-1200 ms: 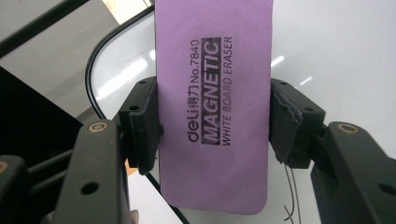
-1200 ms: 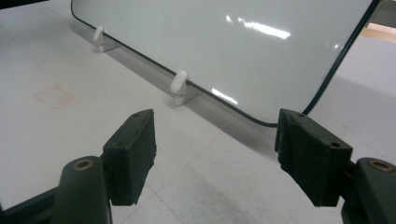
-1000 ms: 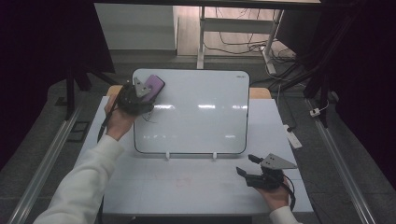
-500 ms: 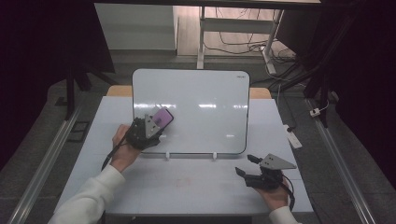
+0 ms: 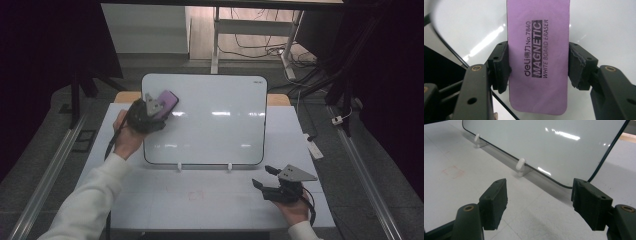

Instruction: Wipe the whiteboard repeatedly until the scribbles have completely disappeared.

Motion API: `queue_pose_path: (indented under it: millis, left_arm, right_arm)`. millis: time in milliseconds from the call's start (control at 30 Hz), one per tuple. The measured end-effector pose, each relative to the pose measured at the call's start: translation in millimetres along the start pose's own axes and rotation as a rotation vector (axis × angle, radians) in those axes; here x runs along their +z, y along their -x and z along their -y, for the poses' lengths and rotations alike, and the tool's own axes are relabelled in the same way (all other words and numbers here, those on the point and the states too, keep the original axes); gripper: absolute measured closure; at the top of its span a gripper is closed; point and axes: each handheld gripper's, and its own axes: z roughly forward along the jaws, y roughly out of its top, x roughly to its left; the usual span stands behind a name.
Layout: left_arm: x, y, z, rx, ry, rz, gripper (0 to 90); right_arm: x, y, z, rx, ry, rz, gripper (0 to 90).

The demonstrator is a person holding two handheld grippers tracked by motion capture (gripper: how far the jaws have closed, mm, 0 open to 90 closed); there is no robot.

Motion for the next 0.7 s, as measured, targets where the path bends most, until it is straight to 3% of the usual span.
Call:
queue_pose_path:
  millis: [100, 167, 233, 433, 567, 700]
  left_arm:
    - [3.8, -1.9, -10.7, 0.003, -0.009, -0.012, 41.2]
    - [4.5, 5.7, -9.6, 0.035, -0.009, -0.036, 41.1]
    - [4.2, 15.8, -4.9, 0.042, 0.001, -0.014, 41.1]
    - [3.7, 58.1, 18.6, 0.14, -0.013, 0.025, 41.2]
    - [0.4, 77.8, 43.3, 0.14, -0.007, 0.069, 41.1]
    - [-2.8, 88.0, 58.7, 0.155, -0.02, 0.093, 41.1]
  right_arm:
    - [-0.2, 0.9, 0.5, 0.001, 0.002, 0.0, 28.6]
    - [-0.1, 1.1, 0.7, 0.002, 0.001, -0.001, 28.6]
    - [0.1, 1.1, 0.8, 0.001, 0.001, -0.002, 28.6]
    - [0.7, -0.7, 0.0, -0.006, 0.002, -0.006, 28.6]
    - [-0.3, -1.1, -0.6, -0.004, 0.006, -0.004, 28.6]
    - [0.1, -0.7, -0.2, -0.001, 0.006, -0.006, 28.6]
